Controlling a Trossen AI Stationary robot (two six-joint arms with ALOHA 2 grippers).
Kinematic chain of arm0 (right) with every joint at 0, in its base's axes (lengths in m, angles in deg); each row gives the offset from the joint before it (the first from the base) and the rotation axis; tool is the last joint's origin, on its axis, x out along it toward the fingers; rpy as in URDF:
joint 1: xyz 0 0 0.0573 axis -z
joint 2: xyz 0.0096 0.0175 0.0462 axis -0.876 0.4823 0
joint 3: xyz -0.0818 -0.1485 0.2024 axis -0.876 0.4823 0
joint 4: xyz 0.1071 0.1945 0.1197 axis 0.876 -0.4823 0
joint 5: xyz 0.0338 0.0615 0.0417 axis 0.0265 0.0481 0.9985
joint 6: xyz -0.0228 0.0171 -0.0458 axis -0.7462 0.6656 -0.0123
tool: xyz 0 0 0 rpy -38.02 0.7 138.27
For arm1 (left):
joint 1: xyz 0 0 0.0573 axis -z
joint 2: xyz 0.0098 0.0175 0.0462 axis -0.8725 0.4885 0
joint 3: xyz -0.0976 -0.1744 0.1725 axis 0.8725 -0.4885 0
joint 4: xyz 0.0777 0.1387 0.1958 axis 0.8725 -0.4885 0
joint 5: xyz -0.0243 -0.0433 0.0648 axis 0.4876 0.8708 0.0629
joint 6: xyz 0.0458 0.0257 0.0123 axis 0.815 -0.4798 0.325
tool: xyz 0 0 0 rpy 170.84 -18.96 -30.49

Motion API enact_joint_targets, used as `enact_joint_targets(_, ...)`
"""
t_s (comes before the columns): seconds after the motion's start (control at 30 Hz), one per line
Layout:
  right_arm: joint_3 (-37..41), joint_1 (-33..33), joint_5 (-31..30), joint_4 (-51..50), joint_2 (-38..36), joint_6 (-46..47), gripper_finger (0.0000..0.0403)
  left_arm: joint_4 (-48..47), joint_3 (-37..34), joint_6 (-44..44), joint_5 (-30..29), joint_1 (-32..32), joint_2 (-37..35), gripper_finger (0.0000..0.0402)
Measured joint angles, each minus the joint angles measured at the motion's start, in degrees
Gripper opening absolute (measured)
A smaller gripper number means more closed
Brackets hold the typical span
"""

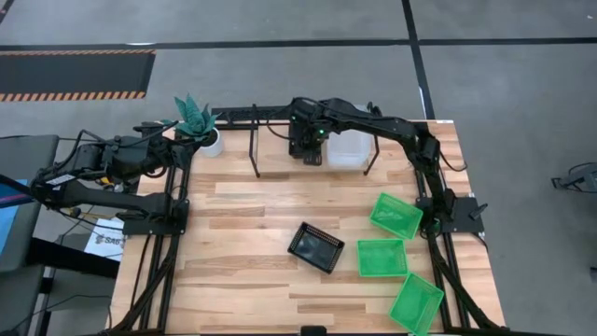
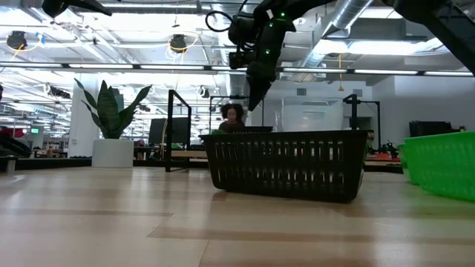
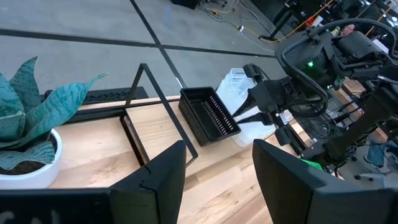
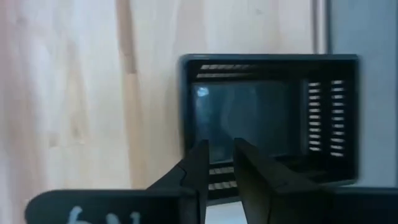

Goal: Stack baskets on shelf by color
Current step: Stack the black bin on top of the stacked black bins on the shelf

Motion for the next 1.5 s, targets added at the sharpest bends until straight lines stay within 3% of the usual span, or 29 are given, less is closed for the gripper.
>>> enact_joint_targets(0.17,-3.3,-1.0,11.9,-5.9,-1.8,6.2,0.0105,0.0,0.0,0.0,0.0,0.0,0.0,0.0173)
enact_joint_targets(0.33,-3.7,-4.2,35.1,-16.1,-3.6,8.6,0.0112,-0.2,0.0,0.0,0.6,0.0,0.0,0.0173)
enact_joint_targets(0.43,-3.7,-9.2,40.1,-23.6,-4.5,6.4,0.0112,-0.4,0.0,0.2,2.3,0.0,0.0,0.0173)
enact_joint_targets(0.5,-3.4,-13.0,40.2,-27.7,-5.5,5.5,0.0112,-0.9,0.0,0.4,3.5,0.0,0.0,0.0173)
enact_joint_targets(0.73,1.8,-29.8,38.3,-26.0,-12.9,10.5,0.0112,-2.5,0.0,0.5,7.0,0.0,0.0,0.0173)
enact_joint_targets(0.9,9.9,-40.7,23.0,-17.1,-19.1,17.9,0.0112,-2.8,0.0,2.2,7.9,0.0,0.0,0.0173)
enact_joint_targets(1.07,23.8,-49.7,13.8,-8.5,-23.9,18.9,0.0112,-2.8,0.0,4.3,8.0,0.0,0.0,0.0174)
enact_joint_targets(1.23,34.7,-50.8,11.5,4.7,-24.8,18.4,0.0131,-2.9,0.0,4.6,6.9,0.0,0.0,0.0186)
enact_joint_targets(1.5,37.8,-46.6,10.0,10.4,-17.7,14.1,0.0194,-5.1,0.0,4.3,6.5,0.0,0.0,0.0224)
